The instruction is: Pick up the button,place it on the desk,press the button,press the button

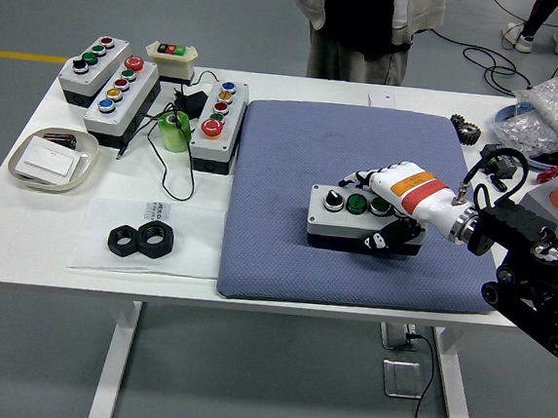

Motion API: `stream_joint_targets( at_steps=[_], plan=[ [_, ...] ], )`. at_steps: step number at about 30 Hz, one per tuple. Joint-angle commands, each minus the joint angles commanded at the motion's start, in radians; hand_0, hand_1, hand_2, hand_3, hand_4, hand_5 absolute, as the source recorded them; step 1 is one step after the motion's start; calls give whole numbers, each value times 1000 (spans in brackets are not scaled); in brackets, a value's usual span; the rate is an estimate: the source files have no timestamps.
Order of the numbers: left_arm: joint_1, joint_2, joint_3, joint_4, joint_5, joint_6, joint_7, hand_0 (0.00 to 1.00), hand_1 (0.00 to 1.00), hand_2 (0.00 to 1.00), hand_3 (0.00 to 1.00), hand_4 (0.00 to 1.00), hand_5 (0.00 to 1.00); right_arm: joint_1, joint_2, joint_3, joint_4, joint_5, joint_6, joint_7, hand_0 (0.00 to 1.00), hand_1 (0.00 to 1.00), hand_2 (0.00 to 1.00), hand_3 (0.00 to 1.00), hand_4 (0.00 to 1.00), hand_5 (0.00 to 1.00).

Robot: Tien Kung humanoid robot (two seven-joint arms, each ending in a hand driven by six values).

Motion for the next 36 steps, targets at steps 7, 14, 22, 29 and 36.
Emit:
stream_joint_targets(
  at_steps=[7, 14, 22, 29, 36],
  plan=[
    [-1, 0, 2, 0, -4, 1, -1, 694, 679, 785, 816, 743, 998, 0, 2, 1, -16, -16, 15, -3, 760, 622, 636, 840, 866, 136],
    [-2, 0, 1, 1, -4, 1, -1, 694, 679, 784, 815, 745, 998, 1, 2, 9, -16, -34, 32, -9, 866, 705, 730, 938, 870, 128],
    [-2, 0, 1, 1, -4, 1, -2, 694, 679, 784, 815, 744, 998, -1, -2, 18, -11, -47, 53, -24, 908, 748, 789, 995, 878, 124],
    [-1, 0, -3, 2, 2, 0, -1, 694, 680, 784, 815, 745, 998, -10, -11, 36, 18, -66, 76, -46, 906, 743, 802, 998, 885, 123],
    [2, 0, -10, 2, 11, -1, 1, 694, 681, 784, 815, 745, 998, -20, -21, 59, 53, -78, 98, -68, 924, 759, 842, 998, 895, 122]
  ],
)
